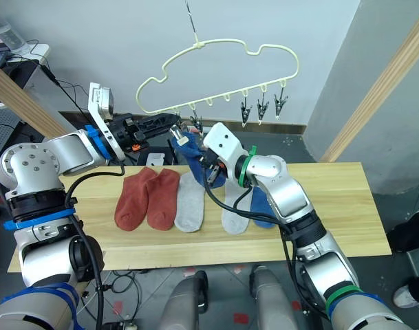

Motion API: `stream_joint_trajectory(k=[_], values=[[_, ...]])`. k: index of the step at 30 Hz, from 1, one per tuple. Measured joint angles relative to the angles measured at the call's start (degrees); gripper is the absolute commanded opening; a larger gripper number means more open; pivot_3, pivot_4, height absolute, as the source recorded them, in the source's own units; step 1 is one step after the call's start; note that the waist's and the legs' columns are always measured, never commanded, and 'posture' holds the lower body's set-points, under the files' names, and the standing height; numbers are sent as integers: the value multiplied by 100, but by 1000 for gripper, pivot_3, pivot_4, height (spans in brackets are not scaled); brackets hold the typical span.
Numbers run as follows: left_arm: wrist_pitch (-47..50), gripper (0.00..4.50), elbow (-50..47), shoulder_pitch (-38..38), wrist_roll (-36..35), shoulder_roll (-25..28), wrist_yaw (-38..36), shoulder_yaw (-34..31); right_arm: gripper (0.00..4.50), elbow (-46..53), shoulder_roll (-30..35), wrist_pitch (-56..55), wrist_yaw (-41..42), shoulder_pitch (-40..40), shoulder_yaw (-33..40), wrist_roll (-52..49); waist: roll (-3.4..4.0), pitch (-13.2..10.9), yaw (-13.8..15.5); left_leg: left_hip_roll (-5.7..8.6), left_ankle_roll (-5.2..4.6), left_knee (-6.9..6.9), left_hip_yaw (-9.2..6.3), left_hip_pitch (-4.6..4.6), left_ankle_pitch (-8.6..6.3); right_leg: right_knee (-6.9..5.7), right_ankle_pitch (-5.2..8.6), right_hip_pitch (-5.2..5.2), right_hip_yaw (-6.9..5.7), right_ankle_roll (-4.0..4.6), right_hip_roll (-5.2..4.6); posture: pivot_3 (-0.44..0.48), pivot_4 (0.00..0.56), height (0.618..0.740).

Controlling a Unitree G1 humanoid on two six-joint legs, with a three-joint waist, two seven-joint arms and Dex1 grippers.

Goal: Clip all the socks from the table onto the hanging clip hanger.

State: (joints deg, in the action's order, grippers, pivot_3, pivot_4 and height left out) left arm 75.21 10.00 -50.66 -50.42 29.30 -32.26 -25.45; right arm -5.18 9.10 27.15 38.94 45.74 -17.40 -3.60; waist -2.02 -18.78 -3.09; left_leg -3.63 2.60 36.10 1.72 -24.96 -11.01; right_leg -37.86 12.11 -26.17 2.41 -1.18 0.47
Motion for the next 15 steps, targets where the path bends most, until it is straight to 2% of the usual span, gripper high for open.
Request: stream_joint_trajectory(k=[7,11,15], values=[[54,4428,-591,433,-38,461,-118,118,0,-193,-169,-2,-43,37,40,0,0,0,-18,-2,0,-1,2,1,0,-1,0,-1,3,0,0,-36,309,740],[111,4500,-1378,1277,-102,1051,-236,124,968,-271,-280,7,-37,59,93,-65,-3,2,-46,-5,4,-5,-2,2,-2,-9,0,-8,1,1,1,-21,307,740],[-180,4500,-1927,1734,-22,1285,-326,265,2418,-295,-372,37,-16,75,112,-178,-3,2,35,-2,5,-3,-5,1,-2,-6,0,-5,-4,1,-1,-14,308,740]])
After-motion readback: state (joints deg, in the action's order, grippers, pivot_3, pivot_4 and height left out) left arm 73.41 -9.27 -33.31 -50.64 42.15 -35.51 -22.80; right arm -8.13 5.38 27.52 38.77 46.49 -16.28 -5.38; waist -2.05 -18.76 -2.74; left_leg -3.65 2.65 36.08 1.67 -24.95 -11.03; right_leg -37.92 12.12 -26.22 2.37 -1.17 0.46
